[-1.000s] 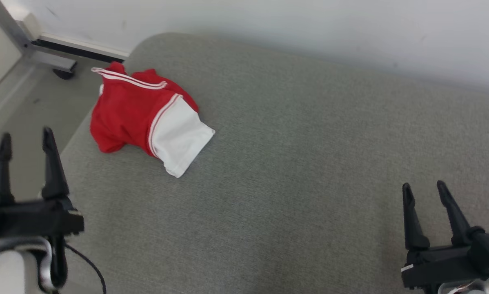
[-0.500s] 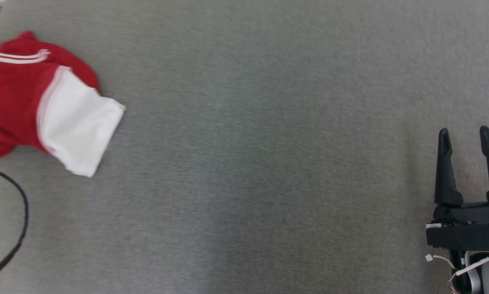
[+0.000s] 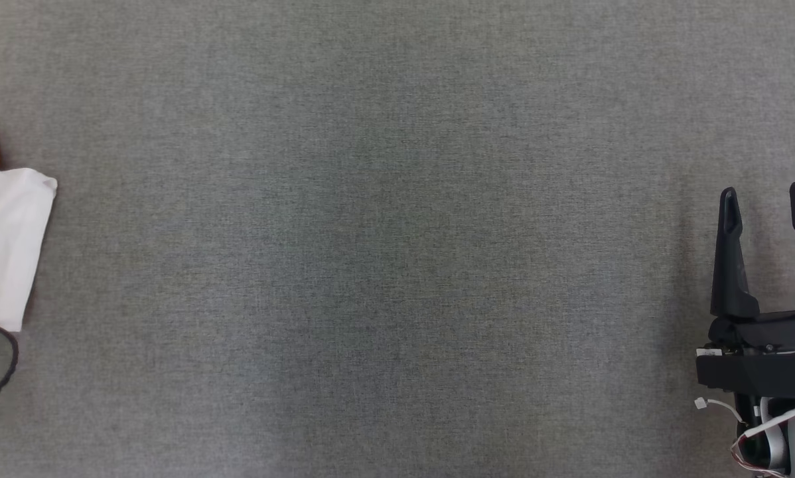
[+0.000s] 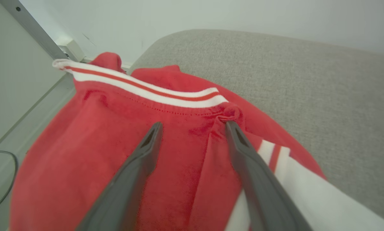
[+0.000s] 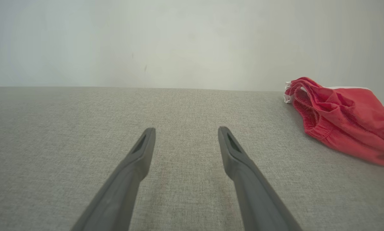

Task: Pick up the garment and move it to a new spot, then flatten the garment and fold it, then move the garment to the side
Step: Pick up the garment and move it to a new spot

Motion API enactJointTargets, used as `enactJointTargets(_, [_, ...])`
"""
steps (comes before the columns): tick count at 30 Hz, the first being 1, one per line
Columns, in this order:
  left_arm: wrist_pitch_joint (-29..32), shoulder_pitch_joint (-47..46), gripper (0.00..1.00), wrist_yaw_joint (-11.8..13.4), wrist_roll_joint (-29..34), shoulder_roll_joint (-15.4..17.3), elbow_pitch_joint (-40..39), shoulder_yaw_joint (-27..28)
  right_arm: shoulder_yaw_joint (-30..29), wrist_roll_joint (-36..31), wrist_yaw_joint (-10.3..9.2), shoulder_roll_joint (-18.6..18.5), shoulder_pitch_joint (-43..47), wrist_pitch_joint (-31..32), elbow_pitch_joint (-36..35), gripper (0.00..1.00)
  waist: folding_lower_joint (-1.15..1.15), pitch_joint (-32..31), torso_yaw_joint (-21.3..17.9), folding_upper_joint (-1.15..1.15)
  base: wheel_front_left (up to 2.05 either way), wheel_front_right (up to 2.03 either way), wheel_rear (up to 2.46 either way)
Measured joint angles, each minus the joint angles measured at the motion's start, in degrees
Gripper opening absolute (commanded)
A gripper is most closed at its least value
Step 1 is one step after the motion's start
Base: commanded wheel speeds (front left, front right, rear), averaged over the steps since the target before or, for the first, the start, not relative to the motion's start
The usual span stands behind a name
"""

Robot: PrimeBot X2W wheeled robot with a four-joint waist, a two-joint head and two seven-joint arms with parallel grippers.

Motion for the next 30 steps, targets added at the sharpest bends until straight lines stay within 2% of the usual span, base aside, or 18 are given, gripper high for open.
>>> enactJointTargets(5, [6.7, -1.9, 1.00, -0.9, -1.4, 0.6, 4.7, -0.8, -0.3, -0.1, 0.00, -0.1, 0.0, 0.4, -0.3, 1.00, 0.00, 0.0, -0.9, 0.00, 0.00, 0.00, 0.00])
enactJointTargets(6, [9.5, -2.5, 1.00, -0.9, -1.5, 1.2, 6.4, -1.5, -0.1, -0.1, 0.00, 0.0, 0.0, 0.5, -0.3, 1.00, -0.01, -0.3, -1.0, -0.01, 0.00, 0.00, 0.00])
enactJointTargets(10, [12.5, -3.1, 1.00, -0.6, -2.2, 1.4, 8.7, -1.7, 0.1, -0.2, 0.00, 0.1, 0.1, 0.6, -0.5, 1.00, -0.01, -0.9, -1.5, -0.01, 0.00, 0.00, 0.00])
enactJointTargets(11, [13.0, -3.2, 0.96, -0.4, -2.2, 1.4, 9.1, -1.7, 0.1, -0.3, 0.00, 0.1, 0.1, 0.6, -0.5, 1.00, -0.02, -1.0, -1.7, -0.01, 0.00, 0.00, 0.00])
enactJointTargets(12, [13.0, -3.3, 0.19, -0.2, -2.2, 1.4, 9.4, -1.7, 0.1, -0.4, 0.00, 0.2, 0.2, 0.7, -0.6, 1.00, -0.02, -1.2, -1.8, -0.01, 0.00, 0.00, 0.00])
enactJointTargets(13, [12.4, -3.2, 0.00, 0.1, -2.2, 1.4, 9.5, -1.7, 0.2, -0.4, 0.00, 0.3, 0.2, 0.7, -0.6, 1.00, -0.02, -1.4, -1.9, -0.01, 0.00, 0.00, 0.00])
enactJointTargets(21, [5.9, -2.5, 0.00, 1.4, -1.0, 1.7, 8.2, -2.2, 0.0, -0.6, 0.00, 1.1, 1.0, 0.7, 0.2, 1.00, -0.01, -4.4, -2.4, -0.01, 0.00, 0.00, 0.00])
enactJointTargets(30, [-3.3, -4.3, 0.00, 0.9, 0.6, 1.7, -0.8, -4.2, 0.7, -0.2, 0.00, 2.3, 2.1, -0.1, 3.0, 1.00, -0.01, -9.8, -2.3, -0.01, 0.00, 0.00, 0.00])
